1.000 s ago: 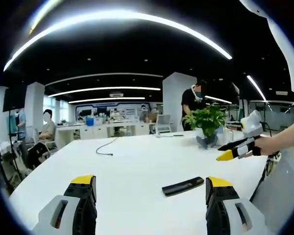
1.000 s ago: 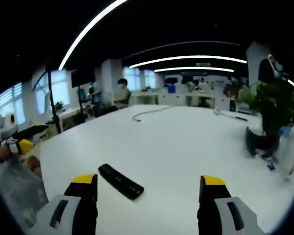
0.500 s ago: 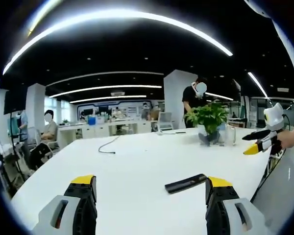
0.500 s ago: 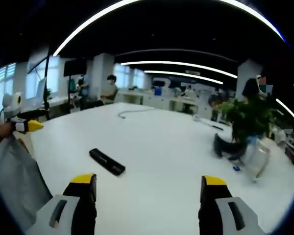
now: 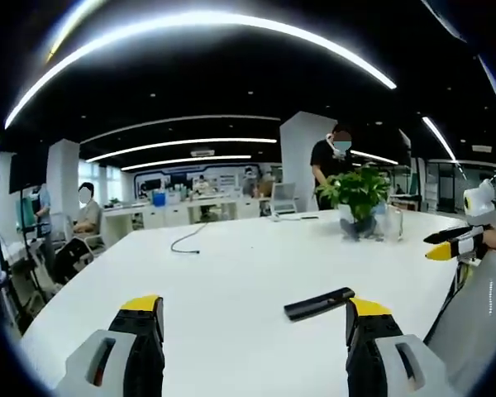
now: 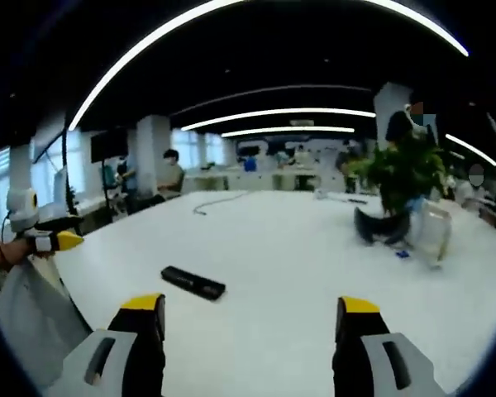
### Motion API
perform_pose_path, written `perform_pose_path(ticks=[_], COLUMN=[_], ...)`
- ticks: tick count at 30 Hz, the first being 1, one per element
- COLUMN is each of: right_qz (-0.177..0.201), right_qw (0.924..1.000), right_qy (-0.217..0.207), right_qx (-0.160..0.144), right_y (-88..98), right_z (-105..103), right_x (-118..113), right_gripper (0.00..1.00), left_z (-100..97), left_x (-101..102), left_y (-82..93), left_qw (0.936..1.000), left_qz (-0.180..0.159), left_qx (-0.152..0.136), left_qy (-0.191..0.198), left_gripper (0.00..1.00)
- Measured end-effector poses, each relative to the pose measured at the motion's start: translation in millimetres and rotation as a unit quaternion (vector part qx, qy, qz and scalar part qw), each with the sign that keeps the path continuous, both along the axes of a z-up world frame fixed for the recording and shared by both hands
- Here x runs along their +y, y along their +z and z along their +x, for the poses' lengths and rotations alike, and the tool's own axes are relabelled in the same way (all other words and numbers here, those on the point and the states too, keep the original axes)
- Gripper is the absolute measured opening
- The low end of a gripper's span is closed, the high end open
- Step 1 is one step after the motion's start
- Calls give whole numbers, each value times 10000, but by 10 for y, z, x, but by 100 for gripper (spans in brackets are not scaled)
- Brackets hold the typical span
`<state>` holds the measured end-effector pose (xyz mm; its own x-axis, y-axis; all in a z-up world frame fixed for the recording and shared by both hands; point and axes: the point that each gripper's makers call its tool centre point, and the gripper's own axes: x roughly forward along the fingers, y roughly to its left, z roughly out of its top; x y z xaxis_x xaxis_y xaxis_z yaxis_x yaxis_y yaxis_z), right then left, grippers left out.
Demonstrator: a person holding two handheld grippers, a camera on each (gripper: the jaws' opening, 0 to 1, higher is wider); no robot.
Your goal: Press the specified remote control buttons in sequence, fully releasing each button before pressing the next.
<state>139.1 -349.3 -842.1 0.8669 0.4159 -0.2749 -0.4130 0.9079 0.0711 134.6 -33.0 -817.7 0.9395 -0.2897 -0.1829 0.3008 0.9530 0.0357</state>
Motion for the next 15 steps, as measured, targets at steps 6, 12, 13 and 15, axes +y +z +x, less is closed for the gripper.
perform_pose_path(ticks=[6,12,13,15], right_qz=[-477,-691,-770,-850], right_qw=[9984,9970,9963,9956], right_qy=[282,90,106,128], right_qx=[-79,-344,-359,-373], right_y=[-57,16,14,12], right_z=[-46,-35,-37,-41], right_x=[20,-42,-39,-35], right_gripper=[81,81,81,81], left_z=[-1,6,9,10], left_x=[8,119,134,158], left_y=[0,22,20,6], left_qw=[10000,9995,9994,9992], left_qz=[-69,-177,-179,-185], left_qx=[13,-46,-45,-22], left_qy=[37,263,306,363], left_gripper=[94,94,94,94])
